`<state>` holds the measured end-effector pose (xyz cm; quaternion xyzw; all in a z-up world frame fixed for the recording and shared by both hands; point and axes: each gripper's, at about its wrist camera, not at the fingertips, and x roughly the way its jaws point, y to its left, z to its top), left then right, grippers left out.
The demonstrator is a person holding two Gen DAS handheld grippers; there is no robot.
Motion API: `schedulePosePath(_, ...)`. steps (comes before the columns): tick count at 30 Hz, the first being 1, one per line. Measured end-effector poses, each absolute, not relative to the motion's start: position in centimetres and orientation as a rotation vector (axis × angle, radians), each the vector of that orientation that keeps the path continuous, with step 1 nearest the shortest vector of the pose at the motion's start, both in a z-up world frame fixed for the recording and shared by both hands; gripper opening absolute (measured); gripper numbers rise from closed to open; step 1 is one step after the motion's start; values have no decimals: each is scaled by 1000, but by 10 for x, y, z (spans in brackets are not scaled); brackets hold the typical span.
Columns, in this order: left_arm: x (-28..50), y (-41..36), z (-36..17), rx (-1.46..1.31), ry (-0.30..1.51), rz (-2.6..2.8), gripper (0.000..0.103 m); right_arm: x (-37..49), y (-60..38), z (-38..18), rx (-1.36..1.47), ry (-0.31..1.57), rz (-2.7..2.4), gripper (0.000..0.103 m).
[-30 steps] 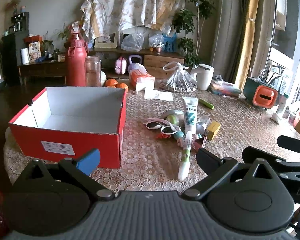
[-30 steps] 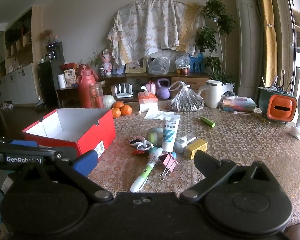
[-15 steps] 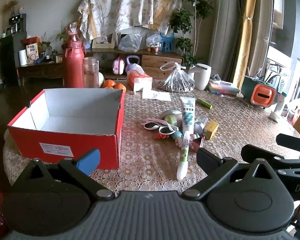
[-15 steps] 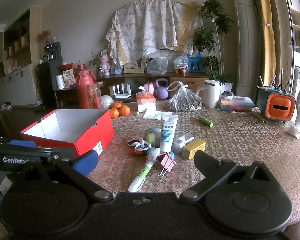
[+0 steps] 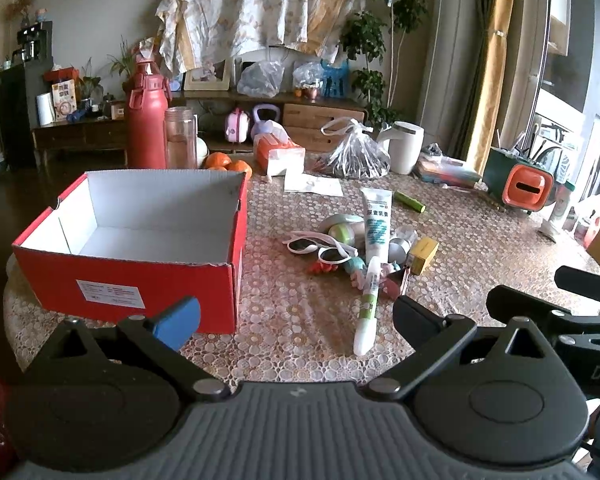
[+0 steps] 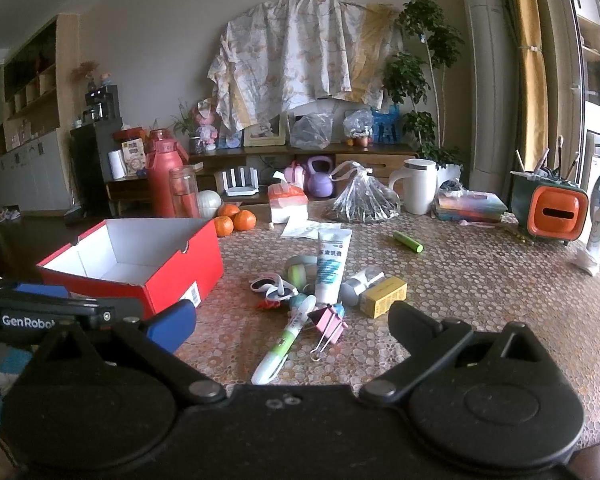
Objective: Organize rigid objects
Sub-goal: 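Grasp the white-and-green marker with the left gripper while the right gripper grasps the pink binder clip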
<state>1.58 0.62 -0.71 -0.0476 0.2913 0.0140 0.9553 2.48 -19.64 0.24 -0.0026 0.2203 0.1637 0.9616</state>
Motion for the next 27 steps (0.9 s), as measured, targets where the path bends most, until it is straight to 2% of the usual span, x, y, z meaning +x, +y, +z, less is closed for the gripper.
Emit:
schedulePosePath(13, 69, 3, -31, -50, 685, -73, 103, 98, -209, -17, -92, 537, 333, 102)
schedulePosePath(27, 132, -23, -86, -31, 769, -91, 103, 179, -208, -75, -131, 731, 425, 78)
